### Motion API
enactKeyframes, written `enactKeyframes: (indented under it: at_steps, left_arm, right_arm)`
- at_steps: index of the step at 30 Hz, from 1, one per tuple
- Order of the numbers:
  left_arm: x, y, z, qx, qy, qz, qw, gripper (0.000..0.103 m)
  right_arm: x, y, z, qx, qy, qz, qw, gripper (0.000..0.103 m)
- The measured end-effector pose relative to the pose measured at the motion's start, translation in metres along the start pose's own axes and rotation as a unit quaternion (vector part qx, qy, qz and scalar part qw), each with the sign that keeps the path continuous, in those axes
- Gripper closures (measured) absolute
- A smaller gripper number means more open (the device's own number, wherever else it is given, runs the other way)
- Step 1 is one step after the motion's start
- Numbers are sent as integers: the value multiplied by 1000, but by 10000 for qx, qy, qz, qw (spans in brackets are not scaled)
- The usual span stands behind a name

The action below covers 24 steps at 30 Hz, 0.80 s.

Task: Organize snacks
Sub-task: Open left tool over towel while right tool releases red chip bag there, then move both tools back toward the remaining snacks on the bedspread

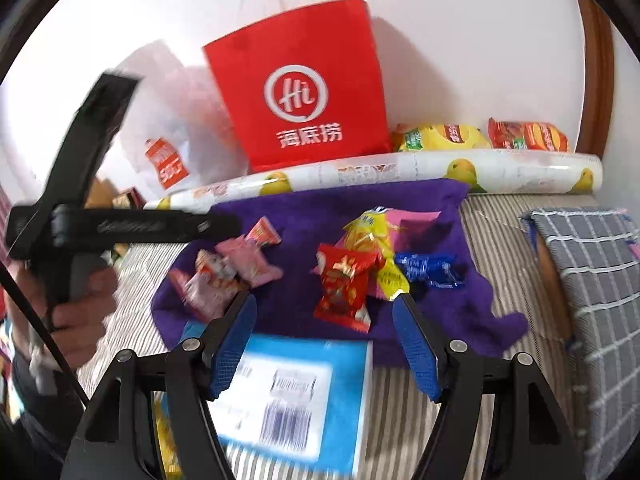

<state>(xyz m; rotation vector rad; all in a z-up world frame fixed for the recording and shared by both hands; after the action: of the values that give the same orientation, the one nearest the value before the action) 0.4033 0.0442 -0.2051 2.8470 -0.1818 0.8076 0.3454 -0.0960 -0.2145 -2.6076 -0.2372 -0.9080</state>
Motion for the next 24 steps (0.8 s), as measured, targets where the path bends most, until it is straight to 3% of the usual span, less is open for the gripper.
enactKeyframes:
  at_steps: [8,11,14,20,24]
  left_arm:
    - [-37,8,-41,91,118,-58,9999,33]
    - [-61,4,-56,187,77,-113,9997,33]
    - [-85,-1,-70,258,37,-218,9994,33]
    - [-129,-2,-97,357,4,-324,9988,33]
    - [-152,0,-114,425,66,-347,9985,33]
  right_arm:
    - [-49,-19,-41,-51,-154,-309,9994,33]
    - [-79,-23,-47,91,-332,-349,9988,34]
    - [-109,-24,-50,183,-521,-343,9979,42]
    - [-151,-41,-61,646,-890,-746,9911,42]
    - [-170,-56,-75,818,-936,-1302,9837,32]
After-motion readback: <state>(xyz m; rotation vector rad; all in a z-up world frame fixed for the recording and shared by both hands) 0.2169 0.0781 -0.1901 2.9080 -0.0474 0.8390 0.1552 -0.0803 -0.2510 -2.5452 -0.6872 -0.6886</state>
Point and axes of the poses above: each gripper's, at about its wrist camera, not at the fingertips, and z roughly the way its jaws point, y to its right, x to its top, the point moved 8 cm from there along z, roughly the way its jaws point, and after that the axes turned 4 degrees about z, right-handed, at the moved point
